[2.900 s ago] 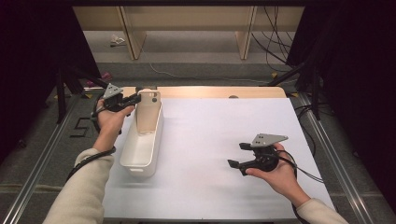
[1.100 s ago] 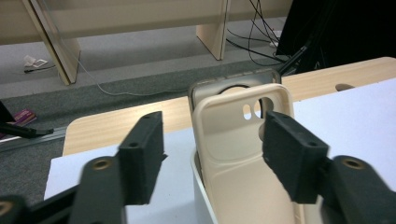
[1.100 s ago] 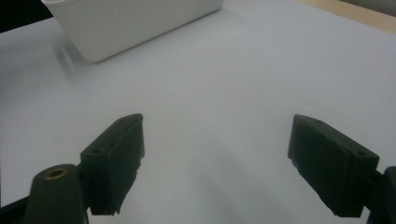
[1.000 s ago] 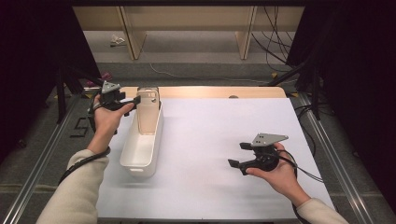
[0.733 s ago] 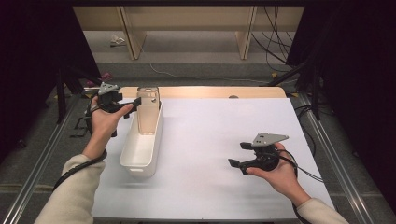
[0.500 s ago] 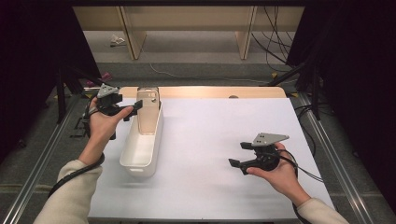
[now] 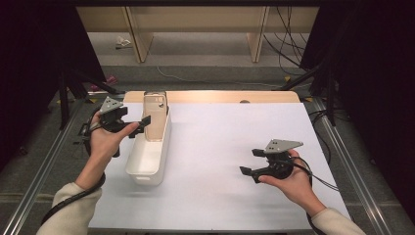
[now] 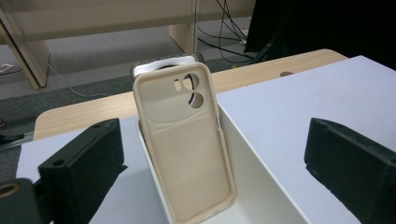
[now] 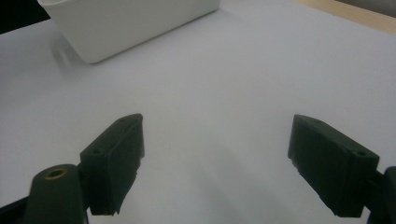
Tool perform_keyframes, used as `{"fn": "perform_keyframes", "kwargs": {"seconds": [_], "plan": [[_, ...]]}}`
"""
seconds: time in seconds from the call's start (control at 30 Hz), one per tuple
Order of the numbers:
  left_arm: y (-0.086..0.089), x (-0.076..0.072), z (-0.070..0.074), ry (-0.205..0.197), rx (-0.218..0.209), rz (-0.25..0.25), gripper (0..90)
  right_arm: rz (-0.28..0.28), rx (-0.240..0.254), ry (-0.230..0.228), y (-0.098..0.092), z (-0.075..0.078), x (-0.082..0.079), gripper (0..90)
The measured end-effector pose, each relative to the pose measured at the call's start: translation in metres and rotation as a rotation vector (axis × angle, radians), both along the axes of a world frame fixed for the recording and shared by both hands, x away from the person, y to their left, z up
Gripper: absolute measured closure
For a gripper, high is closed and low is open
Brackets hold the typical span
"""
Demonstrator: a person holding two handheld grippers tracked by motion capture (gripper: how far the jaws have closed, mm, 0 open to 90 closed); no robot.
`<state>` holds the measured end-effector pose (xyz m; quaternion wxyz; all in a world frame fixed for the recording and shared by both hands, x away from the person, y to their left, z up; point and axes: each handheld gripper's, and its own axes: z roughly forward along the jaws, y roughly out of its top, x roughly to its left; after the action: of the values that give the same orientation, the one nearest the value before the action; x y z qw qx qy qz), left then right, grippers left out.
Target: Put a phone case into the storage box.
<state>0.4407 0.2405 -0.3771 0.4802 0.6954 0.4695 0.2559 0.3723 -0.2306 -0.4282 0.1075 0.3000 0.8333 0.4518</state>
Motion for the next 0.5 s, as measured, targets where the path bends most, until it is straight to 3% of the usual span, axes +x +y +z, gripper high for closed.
{"fn": "perform_keyframes", "kwargs": {"seconds": [0.5], "plan": [[-0.005,-0.024,-0.005,-0.032,-0.015,-0.045,3.6,-0.002,0.000,-0.002,-0.002,0.001,0.000,19.5]]}}
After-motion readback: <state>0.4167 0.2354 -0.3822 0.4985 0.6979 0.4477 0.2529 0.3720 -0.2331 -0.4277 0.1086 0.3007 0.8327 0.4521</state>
